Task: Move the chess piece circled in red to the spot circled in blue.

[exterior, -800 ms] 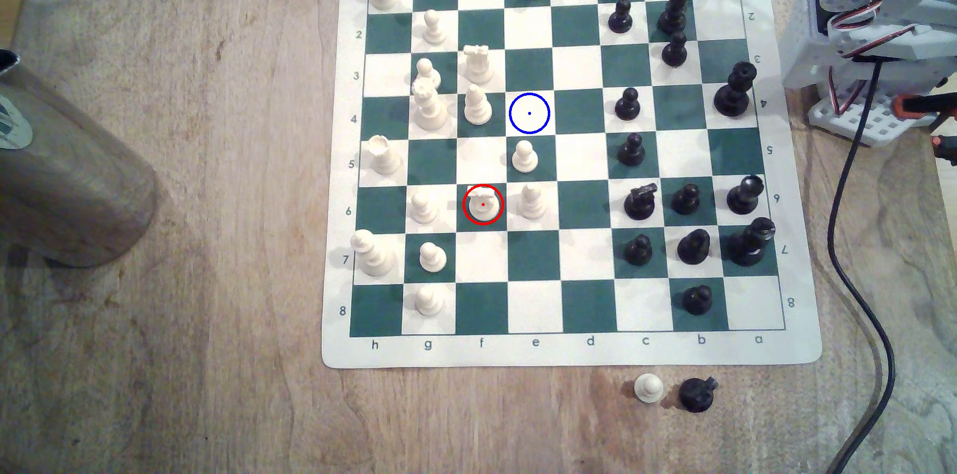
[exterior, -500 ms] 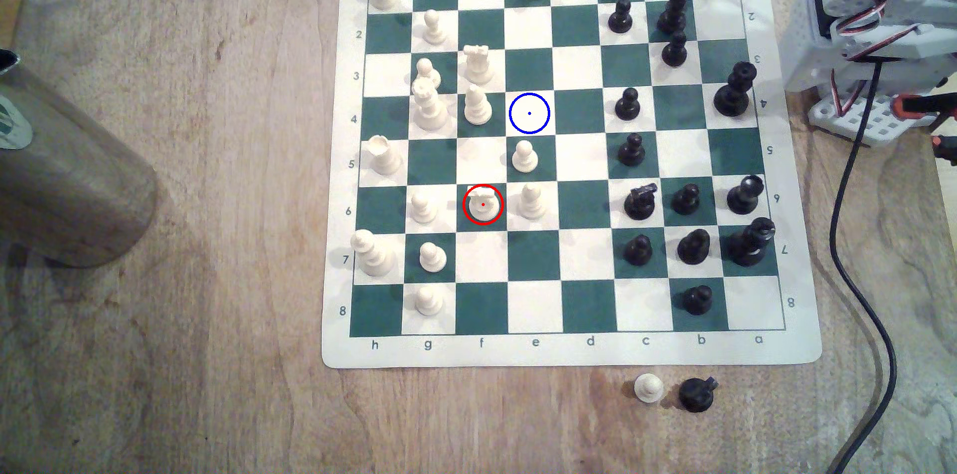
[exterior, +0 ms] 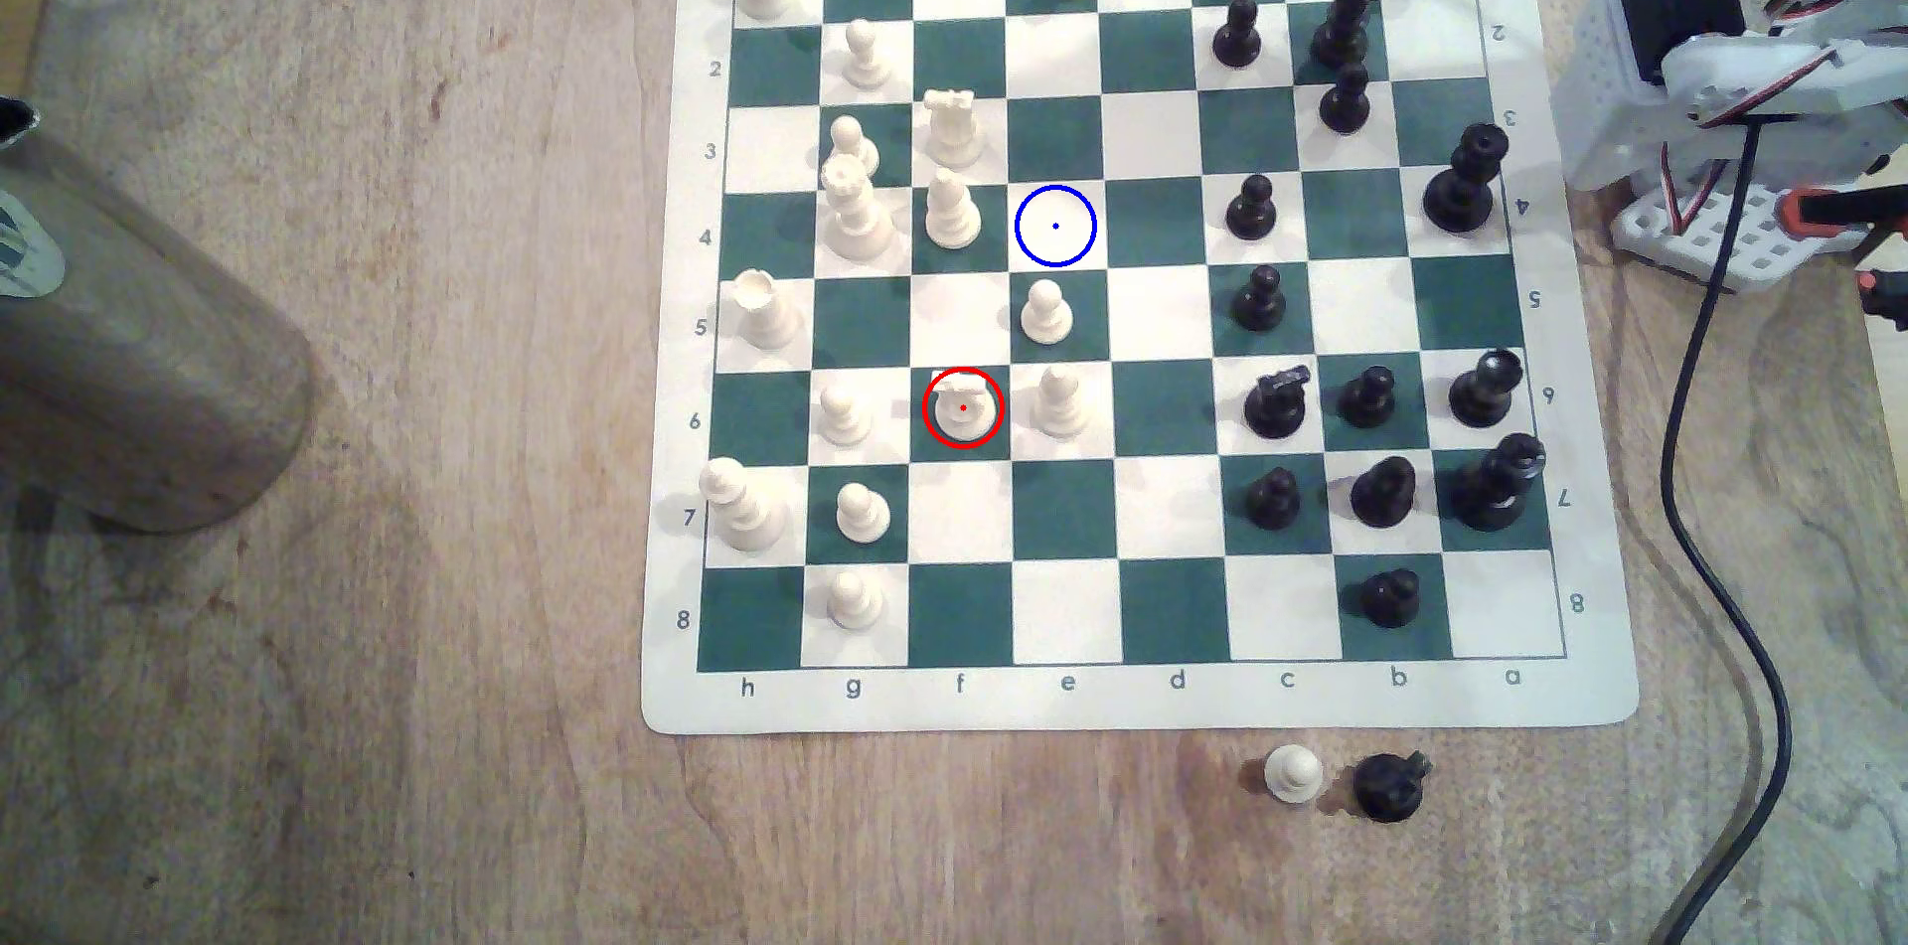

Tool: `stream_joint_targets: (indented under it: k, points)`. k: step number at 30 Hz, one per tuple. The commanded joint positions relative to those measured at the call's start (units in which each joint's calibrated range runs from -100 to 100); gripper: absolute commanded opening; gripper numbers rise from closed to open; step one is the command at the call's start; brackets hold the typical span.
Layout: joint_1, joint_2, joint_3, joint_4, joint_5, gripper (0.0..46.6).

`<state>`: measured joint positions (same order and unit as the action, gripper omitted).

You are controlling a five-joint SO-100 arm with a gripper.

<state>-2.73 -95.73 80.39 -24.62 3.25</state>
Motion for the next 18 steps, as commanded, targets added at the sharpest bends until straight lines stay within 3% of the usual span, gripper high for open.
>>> stream_joint_targets:
  k: [1, 8, 14, 18]
  points:
    - [1.83, -0.03, -8.4, 13.65, 0.05, 0.2]
    - [4.33, 0.06, -21.82, 46.33, -0.34, 0.2]
    - [6.52, 0.23, -24.81, 61.39, -0.44, 2.6]
    - [3.16, 3.28, -26.54, 66.96, -1.71, 3.2]
